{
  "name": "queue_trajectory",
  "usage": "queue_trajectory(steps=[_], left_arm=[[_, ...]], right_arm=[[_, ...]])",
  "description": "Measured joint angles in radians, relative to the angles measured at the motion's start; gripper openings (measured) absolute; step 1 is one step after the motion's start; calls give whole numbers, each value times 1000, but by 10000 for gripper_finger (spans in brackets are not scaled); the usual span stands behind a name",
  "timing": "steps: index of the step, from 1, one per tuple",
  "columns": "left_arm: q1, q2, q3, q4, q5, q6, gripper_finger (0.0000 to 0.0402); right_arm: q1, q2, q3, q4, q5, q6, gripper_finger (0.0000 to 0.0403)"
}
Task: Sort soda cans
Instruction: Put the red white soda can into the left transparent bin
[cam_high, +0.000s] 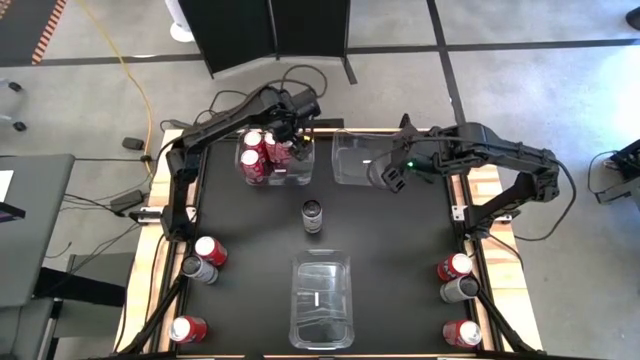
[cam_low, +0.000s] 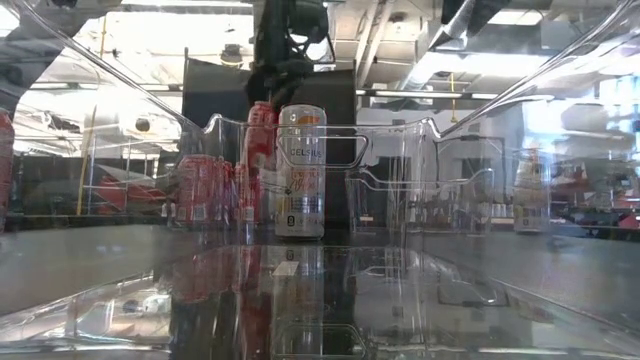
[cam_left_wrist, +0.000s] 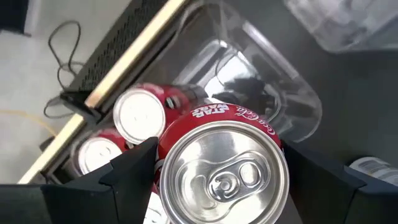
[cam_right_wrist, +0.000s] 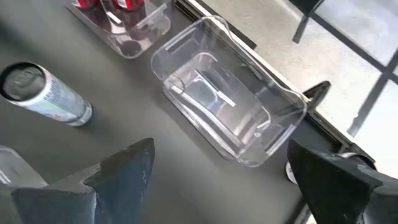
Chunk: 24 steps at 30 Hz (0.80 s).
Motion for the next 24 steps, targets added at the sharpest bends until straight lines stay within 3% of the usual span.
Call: queue_trajectory(steps=[8,13,24], left_arm=[[-42,-28,-91,45,-11,-59,296],[-42,-138,-173,94,-14,-89,296],[-31,-380,-666,524,6,-171,296]], right_arm=[[30,-1,0,-31,36,29,384],[36,-1,0,-30,51,23,384],[-10,-1,0,-16,77,-31,384]])
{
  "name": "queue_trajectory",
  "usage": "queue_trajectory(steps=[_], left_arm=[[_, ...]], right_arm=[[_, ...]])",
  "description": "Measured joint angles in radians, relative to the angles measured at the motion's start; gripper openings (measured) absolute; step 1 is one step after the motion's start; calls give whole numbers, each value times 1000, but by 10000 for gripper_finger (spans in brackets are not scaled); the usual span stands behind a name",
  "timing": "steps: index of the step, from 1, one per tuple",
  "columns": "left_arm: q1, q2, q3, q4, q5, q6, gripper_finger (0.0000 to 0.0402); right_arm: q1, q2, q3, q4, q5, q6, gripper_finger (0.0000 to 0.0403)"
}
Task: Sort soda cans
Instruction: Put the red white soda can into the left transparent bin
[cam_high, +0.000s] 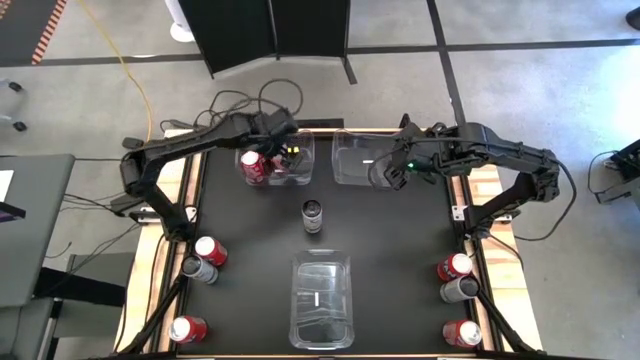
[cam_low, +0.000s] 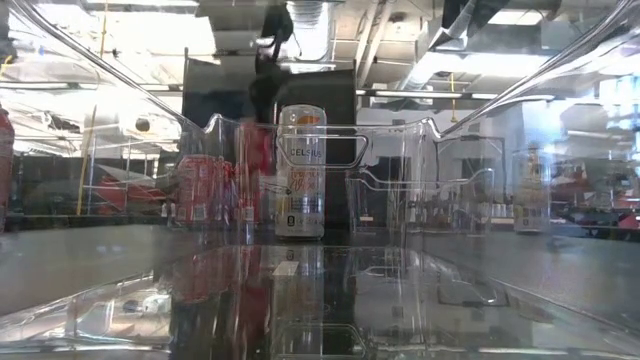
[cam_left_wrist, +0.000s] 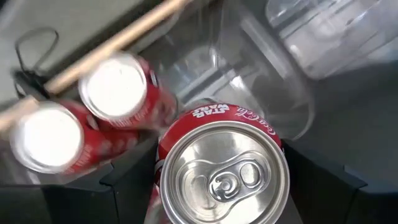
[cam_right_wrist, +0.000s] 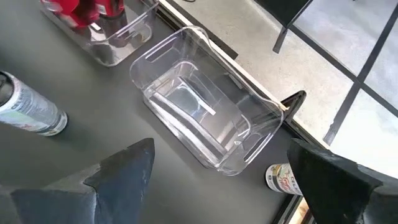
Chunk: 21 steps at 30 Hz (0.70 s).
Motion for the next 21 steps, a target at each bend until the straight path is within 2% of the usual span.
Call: queue_trajectory(steps=[3,8,16,21], left_arm=[[0,-11,-89,22,0,-12,296],[2,-12,-162,69,-11,-11,296],[22,-11,-212,130,-11,-12,296],[41,-12,-232,135,-11,-2,322]], right_arm=[[-5,0,0,0,0,-2,384],[-5,0,0,22,-2,-5,384],[-2,0,0,44,-17,4,384],[4,0,0,43,-33,23,384]])
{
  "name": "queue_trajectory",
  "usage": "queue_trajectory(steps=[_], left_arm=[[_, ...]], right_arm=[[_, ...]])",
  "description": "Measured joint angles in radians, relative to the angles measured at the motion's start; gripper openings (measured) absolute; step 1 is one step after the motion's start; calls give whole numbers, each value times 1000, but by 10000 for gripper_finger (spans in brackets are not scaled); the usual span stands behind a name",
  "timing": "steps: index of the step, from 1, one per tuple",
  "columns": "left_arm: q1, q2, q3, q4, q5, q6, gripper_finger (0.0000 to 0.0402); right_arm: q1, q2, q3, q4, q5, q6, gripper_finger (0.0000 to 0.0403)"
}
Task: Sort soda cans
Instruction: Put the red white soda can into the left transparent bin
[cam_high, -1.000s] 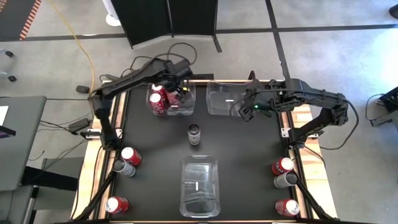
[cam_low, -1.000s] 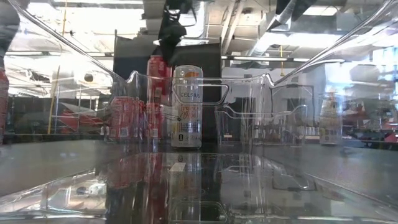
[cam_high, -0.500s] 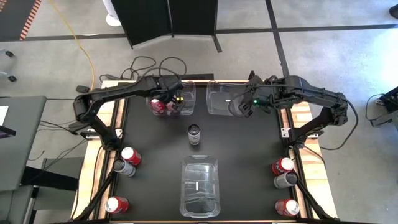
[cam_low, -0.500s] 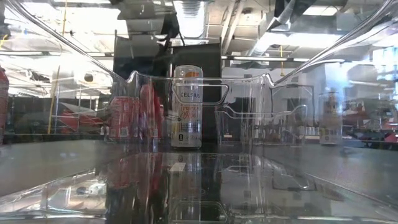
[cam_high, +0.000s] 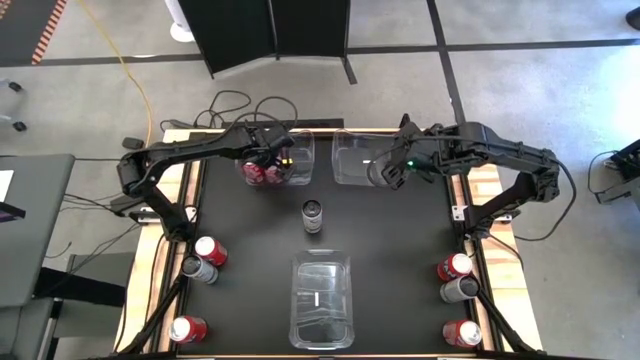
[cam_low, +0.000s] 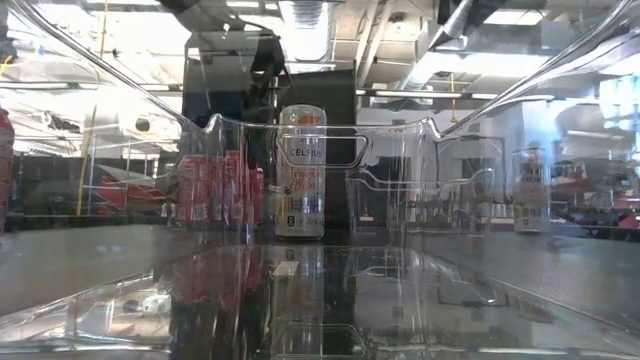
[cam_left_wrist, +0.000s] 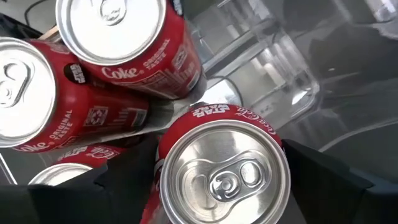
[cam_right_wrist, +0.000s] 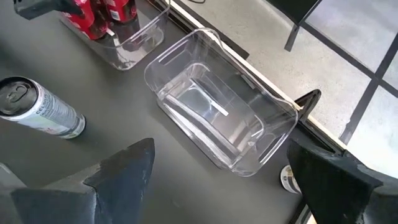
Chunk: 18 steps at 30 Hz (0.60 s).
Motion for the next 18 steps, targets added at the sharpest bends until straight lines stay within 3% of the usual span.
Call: queue_trajectory(steps=[18], left_arm=[[29,-5,7,32,1,55,335]], right_arm=[[2,0,0,-1,-20,29,384]])
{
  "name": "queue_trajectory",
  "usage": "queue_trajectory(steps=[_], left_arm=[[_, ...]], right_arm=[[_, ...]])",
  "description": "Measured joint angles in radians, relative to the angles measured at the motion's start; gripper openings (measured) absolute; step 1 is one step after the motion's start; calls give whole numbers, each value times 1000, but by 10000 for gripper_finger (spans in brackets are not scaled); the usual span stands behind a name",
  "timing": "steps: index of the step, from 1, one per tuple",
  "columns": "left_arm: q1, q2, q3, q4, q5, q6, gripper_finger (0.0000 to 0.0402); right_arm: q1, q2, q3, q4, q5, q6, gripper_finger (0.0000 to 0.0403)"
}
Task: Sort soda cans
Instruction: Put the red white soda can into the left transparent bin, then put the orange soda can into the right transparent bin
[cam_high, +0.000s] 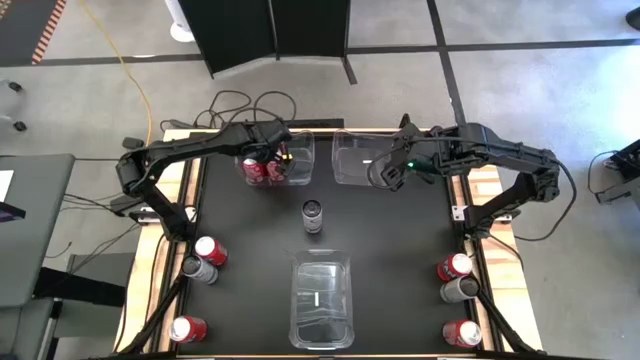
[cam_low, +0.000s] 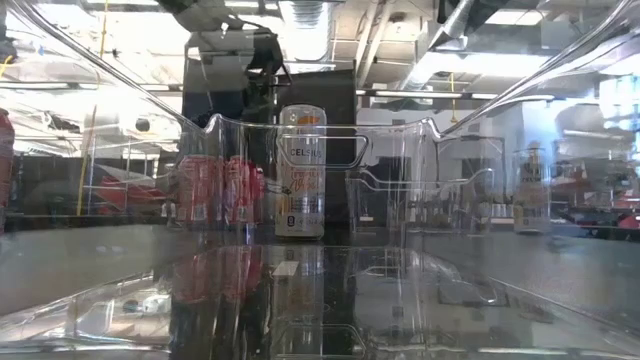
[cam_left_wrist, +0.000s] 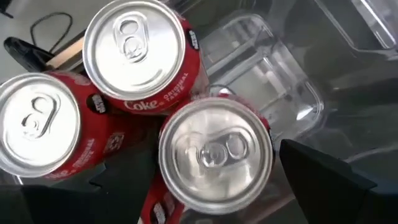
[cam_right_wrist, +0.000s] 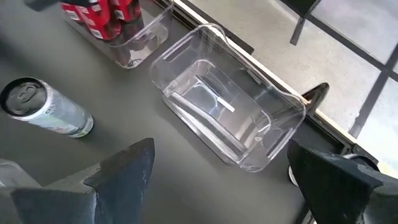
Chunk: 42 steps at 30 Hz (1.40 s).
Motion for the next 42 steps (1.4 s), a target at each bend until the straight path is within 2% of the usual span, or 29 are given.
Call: queue_trajectory(steps=[6,12,17,20,24,31,36,42], left_arm=[[-1,-64,33,-73,11,34,335],[-9,-189,39,-92,8,22,335],[-64,-302,38,-91,8,20,336],[-101,-356,38,-89,-8,-10,336],[-148,-390,38,-58,-40,-48,336],[-187,-385,38,27,-41,-50,336],[-196,-374,38,73,-40,-40,336],[-196,-364,38,77,-41,-4,336]], right_arm=[[-98,0,0,-34,-12,-2,384],[-271,3,0,-61,-199,-61,384],[-280,-19,-1,-60,-418,-109,384],[-228,-55,-1,-61,-572,-51,384],[-96,-85,-42,-59,-631,66,384],[153,-159,-324,-63,-764,330,384],[299,-214,-513,-64,-789,601,384],[431,-261,-644,-61,-792,866,384]])
